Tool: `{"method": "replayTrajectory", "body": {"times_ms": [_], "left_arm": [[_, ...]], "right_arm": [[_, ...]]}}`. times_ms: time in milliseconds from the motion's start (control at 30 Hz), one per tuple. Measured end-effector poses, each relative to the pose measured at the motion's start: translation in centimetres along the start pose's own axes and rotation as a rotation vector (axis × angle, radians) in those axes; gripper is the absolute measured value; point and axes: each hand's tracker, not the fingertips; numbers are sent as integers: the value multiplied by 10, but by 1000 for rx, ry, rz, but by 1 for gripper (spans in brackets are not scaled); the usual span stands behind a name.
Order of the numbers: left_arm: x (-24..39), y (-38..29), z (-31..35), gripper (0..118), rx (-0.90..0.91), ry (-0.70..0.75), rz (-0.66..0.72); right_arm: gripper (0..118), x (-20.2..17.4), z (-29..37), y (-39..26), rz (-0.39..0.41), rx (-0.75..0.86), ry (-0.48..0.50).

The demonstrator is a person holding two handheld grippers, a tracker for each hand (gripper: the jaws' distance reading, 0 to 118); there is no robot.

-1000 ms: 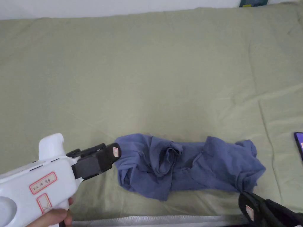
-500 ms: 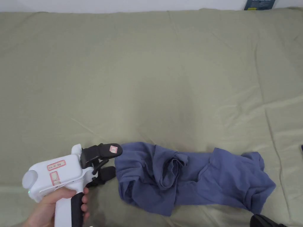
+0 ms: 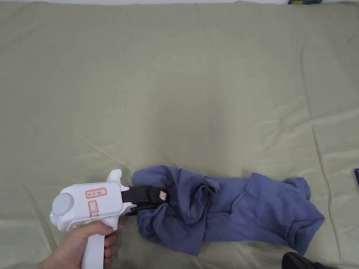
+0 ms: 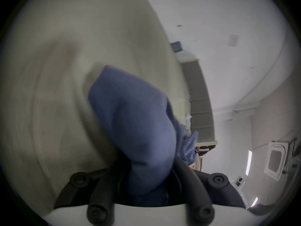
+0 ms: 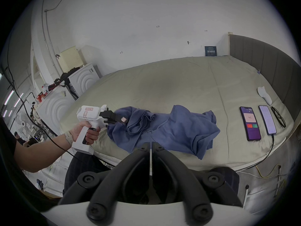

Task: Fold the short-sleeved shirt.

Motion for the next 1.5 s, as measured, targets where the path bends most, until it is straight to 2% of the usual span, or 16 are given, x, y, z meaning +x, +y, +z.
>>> {"method": "replayTrajectory", "body": {"times_ms": [67, 300, 433, 533, 633, 800, 900, 1033, 1100, 1200, 1300, 1367, 1400, 1433, 1467, 1500], "left_arm": [[2, -4, 3, 16, 32, -105, 23], [32, -9, 57, 15, 98, -79, -87], [40, -5, 121, 15, 172, 71, -152], [42, 1, 161, 15, 202, 301, -194], [47, 0, 165, 15, 177, 346, -162], [106, -21, 141, 15, 197, 246, -189], [139, -29, 101, 15, 194, 223, -170], [166, -36, 23, 15, 103, 193, -242], [173, -41, -24, 15, 45, 258, -307], [159, -46, -81, 15, -19, 457, -402], [148, -47, -89, 15, -4, 439, -355], [154, -44, -76, 25, 7, 413, -323], [159, -43, -63, 43, 10, 377, -306], [164, -45, -46, 73, 26, 327, -312], [169, -46, -30, 84, 45, 307, -335], [173, -49, -11, 85, 78, 306, -365]], "right_arm": [[4, -1, 0, 0, -8, 2, 5], [4, -8, 4, 0, 12, 9, 4], [4, -12, 5, 0, 16, 17, 17], [4, -16, 4, -3, 25, 21, 34], [4, -18, 1, -6, 27, 15, 51], [4, -20, 2, -9, 22, 22, 70], [4, -16, 6, -10, 15, 29, 77], [4, -4, 12, -17, 11, 35, 53], [4, 3, 17, -22, -2, 36, 27], [4, 12, 27, -27, -11, 41, -3], [4, 19, 36, -30, -6, 49, -40], [4, 24, 38, -31, -9, 47, -45], [4, 26, 37, -32, -14, 44, -43], [4, 27, 35, -32, -18, 41, -41], [4, 28, 33, -32, -18, 37, -39], [4, 27, 31, -32, -13, 34, -37]]}}
